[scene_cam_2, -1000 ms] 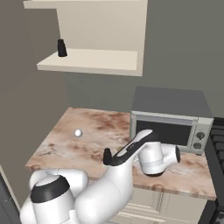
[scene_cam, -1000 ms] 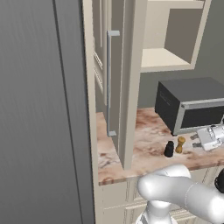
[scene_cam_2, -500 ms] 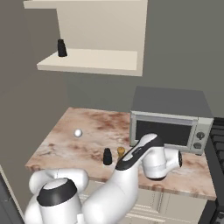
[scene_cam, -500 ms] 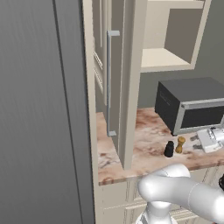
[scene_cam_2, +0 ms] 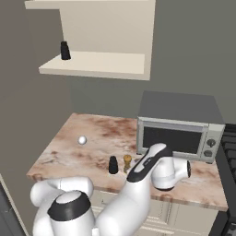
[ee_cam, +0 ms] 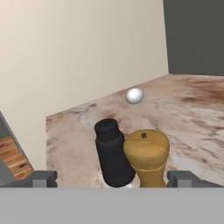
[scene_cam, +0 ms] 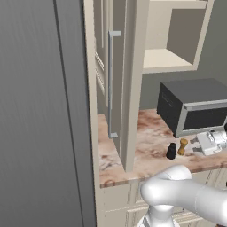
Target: There are various items on the counter. Only move the condiments/shakers into the cabinet.
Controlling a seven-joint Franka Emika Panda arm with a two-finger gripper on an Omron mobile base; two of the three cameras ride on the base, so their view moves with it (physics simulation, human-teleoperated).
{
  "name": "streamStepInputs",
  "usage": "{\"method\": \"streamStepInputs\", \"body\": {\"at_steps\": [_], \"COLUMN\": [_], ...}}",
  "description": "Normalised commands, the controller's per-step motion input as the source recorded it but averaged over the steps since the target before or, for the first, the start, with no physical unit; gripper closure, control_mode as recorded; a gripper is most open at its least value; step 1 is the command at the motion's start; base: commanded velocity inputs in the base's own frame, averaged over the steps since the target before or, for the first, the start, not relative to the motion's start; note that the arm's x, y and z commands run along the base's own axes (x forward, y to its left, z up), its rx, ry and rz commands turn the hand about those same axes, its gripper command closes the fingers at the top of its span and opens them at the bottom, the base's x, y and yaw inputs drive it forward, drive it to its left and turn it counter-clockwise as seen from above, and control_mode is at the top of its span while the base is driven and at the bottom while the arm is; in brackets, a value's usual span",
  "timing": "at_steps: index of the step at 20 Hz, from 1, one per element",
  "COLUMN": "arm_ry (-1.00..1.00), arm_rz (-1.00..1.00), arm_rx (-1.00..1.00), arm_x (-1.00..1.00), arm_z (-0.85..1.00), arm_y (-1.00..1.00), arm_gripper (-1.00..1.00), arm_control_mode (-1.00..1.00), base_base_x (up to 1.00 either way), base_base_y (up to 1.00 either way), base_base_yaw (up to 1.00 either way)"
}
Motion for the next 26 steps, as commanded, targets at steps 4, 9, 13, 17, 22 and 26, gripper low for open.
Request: {"method": "streamStepInputs", "body": {"at_steps": [4, 9, 13, 17, 22, 26], "arm_ry": [0.00, 0.00, 0.00, 0.00, 0.00, 0.00], "arm_rz": [0.00, 0.00, 0.00, 0.00, 0.00, 0.00], "arm_rx": [0.01, 0.00, 0.00, 0.00, 0.00, 0.00], "arm_x": [0.06, 0.19, 0.26, 0.21, 0.14, 0.00], "arm_z": [-0.08, -0.13, -0.09, -0.08, -0.11, -0.11], "arm_y": [-0.02, 0.00, 0.00, 0.00, 0.00, 0.00], "arm_gripper": [-1.00, -1.00, -1.00, -1.00, -1.00, -1.00], "arm_control_mode": [-1.00, -1.00, -1.00, -1.00, -1.00, -1.00], "base_base_x": [0.00, 0.00, 0.00, 0.00, 0.00, 0.00], "base_base_y": [0.00, 0.00, 0.00, 0.00, 0.00, 0.00], "base_base_yaw": [0.00, 0.00, 0.00, 0.00, 0.00, 0.00]}}
